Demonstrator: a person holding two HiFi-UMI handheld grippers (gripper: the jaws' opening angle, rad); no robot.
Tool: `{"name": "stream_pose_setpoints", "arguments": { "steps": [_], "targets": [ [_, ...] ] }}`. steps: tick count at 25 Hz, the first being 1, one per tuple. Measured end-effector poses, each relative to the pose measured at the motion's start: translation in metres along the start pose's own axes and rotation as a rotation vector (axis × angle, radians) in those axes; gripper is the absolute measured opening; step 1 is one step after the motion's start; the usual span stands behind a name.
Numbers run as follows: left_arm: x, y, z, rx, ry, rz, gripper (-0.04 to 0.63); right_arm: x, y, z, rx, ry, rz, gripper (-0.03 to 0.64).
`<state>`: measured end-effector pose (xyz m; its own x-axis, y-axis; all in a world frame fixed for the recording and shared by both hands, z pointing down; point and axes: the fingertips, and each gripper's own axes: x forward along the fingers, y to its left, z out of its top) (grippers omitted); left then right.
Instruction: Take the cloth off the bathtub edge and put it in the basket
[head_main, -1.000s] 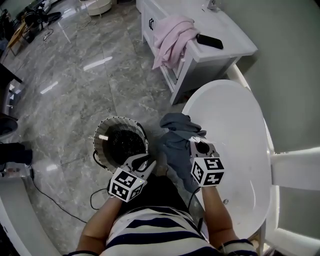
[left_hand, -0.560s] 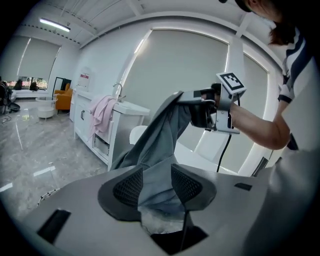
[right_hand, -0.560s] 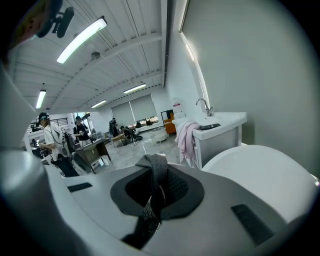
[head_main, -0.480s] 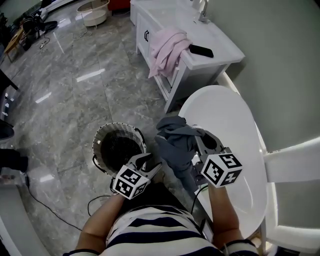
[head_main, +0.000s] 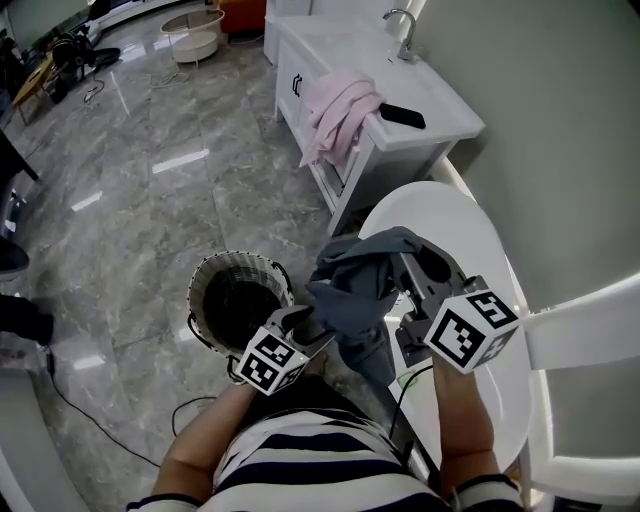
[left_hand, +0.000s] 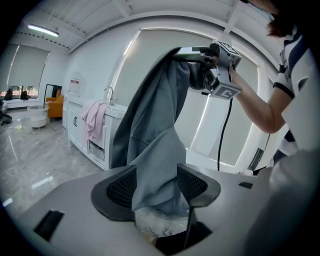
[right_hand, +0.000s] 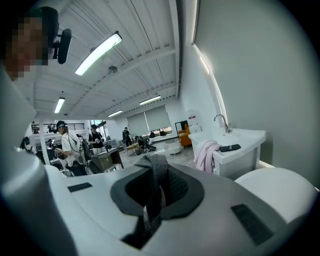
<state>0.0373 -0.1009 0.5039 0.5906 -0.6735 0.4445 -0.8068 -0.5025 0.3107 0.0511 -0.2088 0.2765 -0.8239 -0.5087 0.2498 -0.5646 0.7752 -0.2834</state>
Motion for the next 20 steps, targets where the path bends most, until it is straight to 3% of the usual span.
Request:
{"name": "stream_pose_setpoints", "arguments": {
  "steps": [7, 13, 18, 20],
  "targets": [
    [0.015, -0.025, 0.007, -0.003, -0.028, -0.078, 0.351, -0.003, 0.022, 0.041, -0.068, -0.040, 0.031, 0.035],
    [0.037, -0.022, 0.008, 0.102, -0.011, 0.041, 0.373, -0.004, 0.036, 0.048, -0.046, -0.039, 0.065, 0.035],
    [0.053, -0.013, 0.012, 0.264, 0.044, 0.196, 0.370, -0.006, 0.043, 0.058, -0.047, -0.053, 0.077, 0.035],
    [0.056, -0.007, 0.012, 0.276, 0.078, 0.223, 0.323, -0.008, 0.044, 0.062, -0.050, -0.057, 0.078, 0.035]
  ]
}}
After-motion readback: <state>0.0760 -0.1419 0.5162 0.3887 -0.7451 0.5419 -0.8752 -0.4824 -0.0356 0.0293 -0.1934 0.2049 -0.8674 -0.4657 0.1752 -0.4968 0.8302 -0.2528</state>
